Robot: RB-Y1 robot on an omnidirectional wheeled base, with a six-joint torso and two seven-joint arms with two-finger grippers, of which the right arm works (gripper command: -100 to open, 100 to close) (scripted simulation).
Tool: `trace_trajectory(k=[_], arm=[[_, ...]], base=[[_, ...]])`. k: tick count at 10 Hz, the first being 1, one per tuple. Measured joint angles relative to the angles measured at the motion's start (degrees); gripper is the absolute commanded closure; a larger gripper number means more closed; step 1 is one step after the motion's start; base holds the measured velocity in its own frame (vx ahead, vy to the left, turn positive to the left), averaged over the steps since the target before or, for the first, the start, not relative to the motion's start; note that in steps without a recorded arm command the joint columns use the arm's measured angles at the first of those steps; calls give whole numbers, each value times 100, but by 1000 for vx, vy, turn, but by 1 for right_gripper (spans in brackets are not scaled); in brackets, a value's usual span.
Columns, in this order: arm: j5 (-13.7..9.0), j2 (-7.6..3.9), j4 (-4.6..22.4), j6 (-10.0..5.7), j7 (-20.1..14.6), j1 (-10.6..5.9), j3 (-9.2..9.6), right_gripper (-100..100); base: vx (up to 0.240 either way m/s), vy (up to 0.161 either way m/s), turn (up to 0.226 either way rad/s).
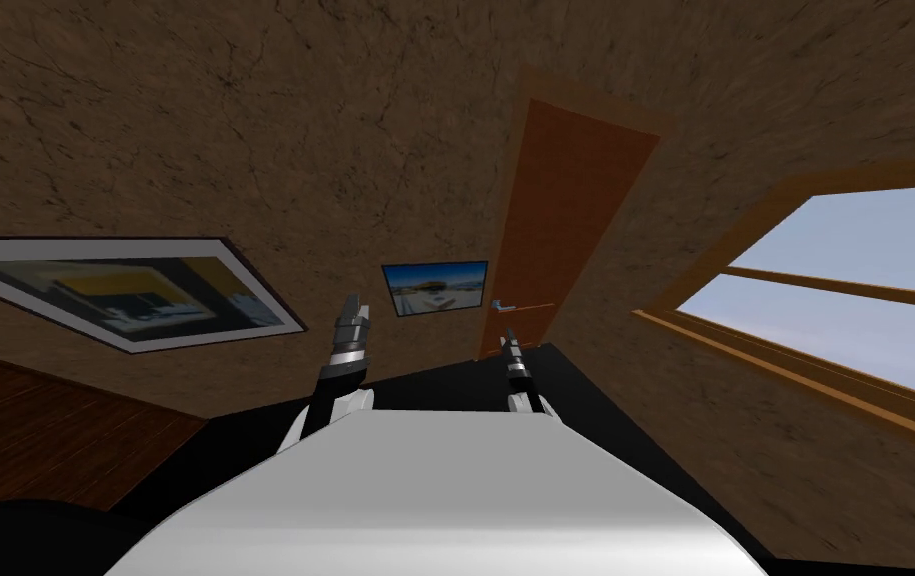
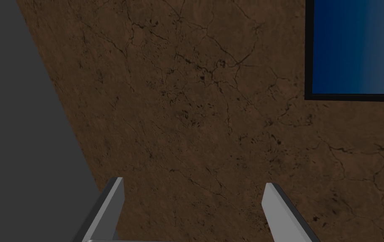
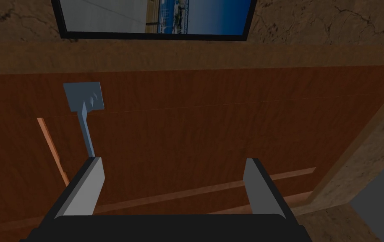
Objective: Pull the door open
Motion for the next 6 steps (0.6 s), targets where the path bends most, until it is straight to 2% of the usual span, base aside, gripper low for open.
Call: trace_trajectory(k=[2, 4, 5, 6], arm=[[-69, -18, 316, -72, -20, -129, 31, -100], [-138, -49, 485, -87, -33, -172, 63, -100], [-175, -60, 679, -117, -47, -276, 73, -100], [-210, -86, 776, -143, -64, -291, 90, -100]], base=[[39, -105, 114], [43, -100, 129], [46, -122, 110], [35, -124, 123]])
